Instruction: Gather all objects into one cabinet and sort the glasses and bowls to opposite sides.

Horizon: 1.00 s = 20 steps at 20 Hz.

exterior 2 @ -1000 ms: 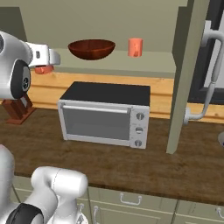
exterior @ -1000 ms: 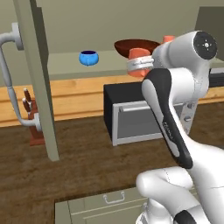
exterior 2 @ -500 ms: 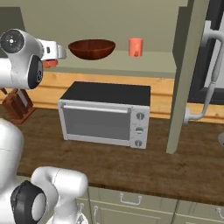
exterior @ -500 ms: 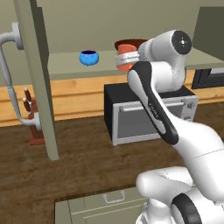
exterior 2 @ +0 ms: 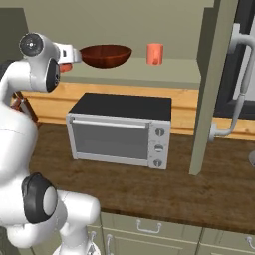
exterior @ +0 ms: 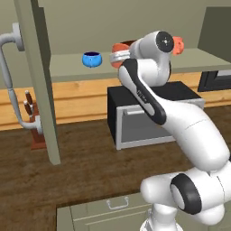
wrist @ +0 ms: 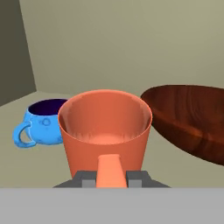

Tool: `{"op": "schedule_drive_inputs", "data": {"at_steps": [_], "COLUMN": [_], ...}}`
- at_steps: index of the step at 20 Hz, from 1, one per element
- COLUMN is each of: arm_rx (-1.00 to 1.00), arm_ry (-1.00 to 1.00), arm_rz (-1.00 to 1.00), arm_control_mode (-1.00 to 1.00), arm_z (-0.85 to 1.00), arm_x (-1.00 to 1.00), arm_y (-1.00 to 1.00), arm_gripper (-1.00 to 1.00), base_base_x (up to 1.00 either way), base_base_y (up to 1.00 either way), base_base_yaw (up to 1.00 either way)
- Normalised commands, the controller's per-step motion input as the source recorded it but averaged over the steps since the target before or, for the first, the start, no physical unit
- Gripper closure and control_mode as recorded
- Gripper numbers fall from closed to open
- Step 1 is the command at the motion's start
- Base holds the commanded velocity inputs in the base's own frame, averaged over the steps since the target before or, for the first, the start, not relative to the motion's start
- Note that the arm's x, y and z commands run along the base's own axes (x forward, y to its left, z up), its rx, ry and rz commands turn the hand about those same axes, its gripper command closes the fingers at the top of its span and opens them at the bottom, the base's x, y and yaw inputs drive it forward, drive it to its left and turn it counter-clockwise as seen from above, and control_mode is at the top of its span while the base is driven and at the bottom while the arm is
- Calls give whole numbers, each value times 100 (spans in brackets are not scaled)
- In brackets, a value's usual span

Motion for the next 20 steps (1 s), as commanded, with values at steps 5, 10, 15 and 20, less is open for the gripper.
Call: {"op": "schedule_drive_inputs", "data": {"at_steps": [5,10,15,20], "arm_rx": [0,0,0,0], "arm_ry": [0,0,0,0], "arm_rz": [0,0,0,0], "arm_control_mode": [-100,-100,-100,-100], "arm_z": [-14,-13,-8,-8], "arm_x": [64,67,68,67], "arm_y": [18,14,9,9], "arm_gripper": [100,100,100,100], "base_base_x": [0,0,0,0], "base_base_y": [0,0,0,0], "base_base_yaw": [0,0,0,0]}}
